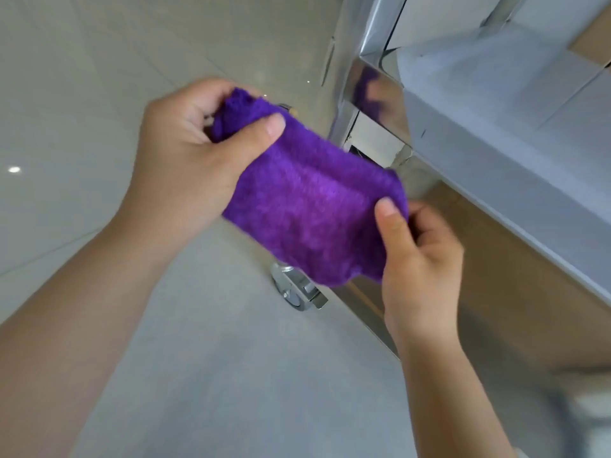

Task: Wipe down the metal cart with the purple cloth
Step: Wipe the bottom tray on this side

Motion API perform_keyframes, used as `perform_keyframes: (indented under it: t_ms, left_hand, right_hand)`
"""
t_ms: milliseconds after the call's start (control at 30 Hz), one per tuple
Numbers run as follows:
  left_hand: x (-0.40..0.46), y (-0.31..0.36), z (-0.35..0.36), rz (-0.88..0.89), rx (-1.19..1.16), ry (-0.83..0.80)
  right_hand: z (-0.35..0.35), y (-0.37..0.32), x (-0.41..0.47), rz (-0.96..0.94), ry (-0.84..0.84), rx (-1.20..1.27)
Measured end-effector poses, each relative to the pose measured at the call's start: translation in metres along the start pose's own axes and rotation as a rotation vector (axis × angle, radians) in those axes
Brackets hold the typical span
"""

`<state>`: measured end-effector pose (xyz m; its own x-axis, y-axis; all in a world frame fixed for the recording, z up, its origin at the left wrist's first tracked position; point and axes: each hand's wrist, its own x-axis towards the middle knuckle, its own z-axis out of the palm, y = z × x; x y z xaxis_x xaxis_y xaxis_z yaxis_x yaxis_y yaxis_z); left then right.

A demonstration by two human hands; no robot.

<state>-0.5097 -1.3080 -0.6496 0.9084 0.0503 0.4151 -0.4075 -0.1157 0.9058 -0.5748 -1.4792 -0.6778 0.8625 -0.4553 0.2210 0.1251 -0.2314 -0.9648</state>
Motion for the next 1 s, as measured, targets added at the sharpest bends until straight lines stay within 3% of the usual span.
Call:
perform_keyframes:
  t_ms: [133,233,433,533,633,867,1000]
  left_hand:
    - [0.030,-0.003,0.019,0.297,0.054,0.184]
    - [0.056,-0.022,0.049,0.313,0.070,0.279]
    - [0.062,-0.031,0.076,0.030,0.049,0.402]
    - [0.058,-0.027,0.079,-0.010,-0.051,0.287]
    - [0.046,-0.036,0.088,-0.158,-0.279,0.161]
    - [0.000,-0.121,0.092,-0.514,-0.099,-0.033]
    - [-0.009,-0.125,0.089,-0.662,-0.202,-0.032]
  right_hand:
    - [0.023,-0.021,0.023,-0.064,0.217,0.202]
    - [0.045,-0.020,0.038,-0.065,0.270,0.144]
    - [0.078,-0.021,0.057,-0.066,0.242,0.194]
    - [0.087,-0.017,0.058,-0.055,0.224,0.221]
    - [0.093,-0.004,0.059,-0.077,0.247,0.167]
    - [0.088,0.065,0.033,0.210,0.030,-0.014]
    - [0.089,0.074,0.031,0.273,0.039,-0.050]
